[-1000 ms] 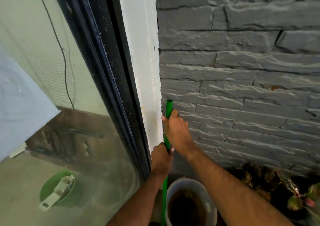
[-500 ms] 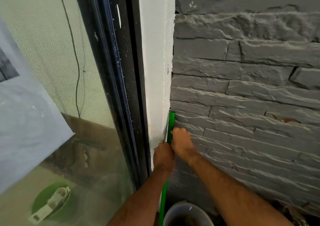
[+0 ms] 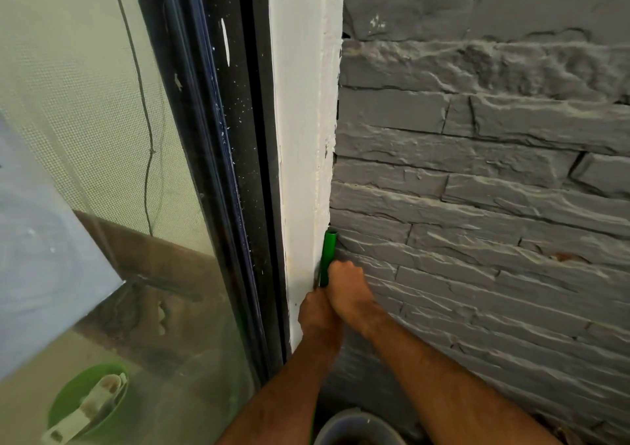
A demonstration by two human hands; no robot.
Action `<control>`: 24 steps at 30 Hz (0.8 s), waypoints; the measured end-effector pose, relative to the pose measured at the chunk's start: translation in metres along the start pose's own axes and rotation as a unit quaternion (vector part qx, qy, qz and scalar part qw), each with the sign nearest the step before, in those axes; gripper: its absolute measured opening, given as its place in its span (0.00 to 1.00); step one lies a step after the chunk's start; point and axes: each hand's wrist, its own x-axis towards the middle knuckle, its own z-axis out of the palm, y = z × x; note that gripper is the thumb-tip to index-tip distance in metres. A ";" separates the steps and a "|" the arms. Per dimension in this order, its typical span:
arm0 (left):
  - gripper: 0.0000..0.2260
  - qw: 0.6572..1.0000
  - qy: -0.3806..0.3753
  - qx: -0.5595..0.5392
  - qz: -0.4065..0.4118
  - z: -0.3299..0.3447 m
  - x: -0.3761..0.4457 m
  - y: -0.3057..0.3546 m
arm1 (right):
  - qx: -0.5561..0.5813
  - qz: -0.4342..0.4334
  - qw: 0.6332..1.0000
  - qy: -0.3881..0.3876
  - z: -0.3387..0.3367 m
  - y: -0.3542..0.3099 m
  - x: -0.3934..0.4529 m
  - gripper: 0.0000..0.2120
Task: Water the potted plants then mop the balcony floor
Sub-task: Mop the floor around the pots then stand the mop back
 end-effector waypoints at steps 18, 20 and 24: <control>0.14 0.999 -0.009 -0.035 -0.038 -0.047 -0.016 0.020 | 0.091 -0.006 0.996 0.001 -0.063 0.000 -0.014 0.10; 0.13 0.999 0.009 -0.043 -0.019 -0.048 -0.019 0.021 | 0.075 -0.004 0.997 0.007 -0.066 0.003 -0.016 0.10; 0.14 0.997 0.068 -0.004 0.027 -0.055 -0.023 0.028 | 0.024 -0.007 1.000 0.016 -0.072 0.005 -0.022 0.10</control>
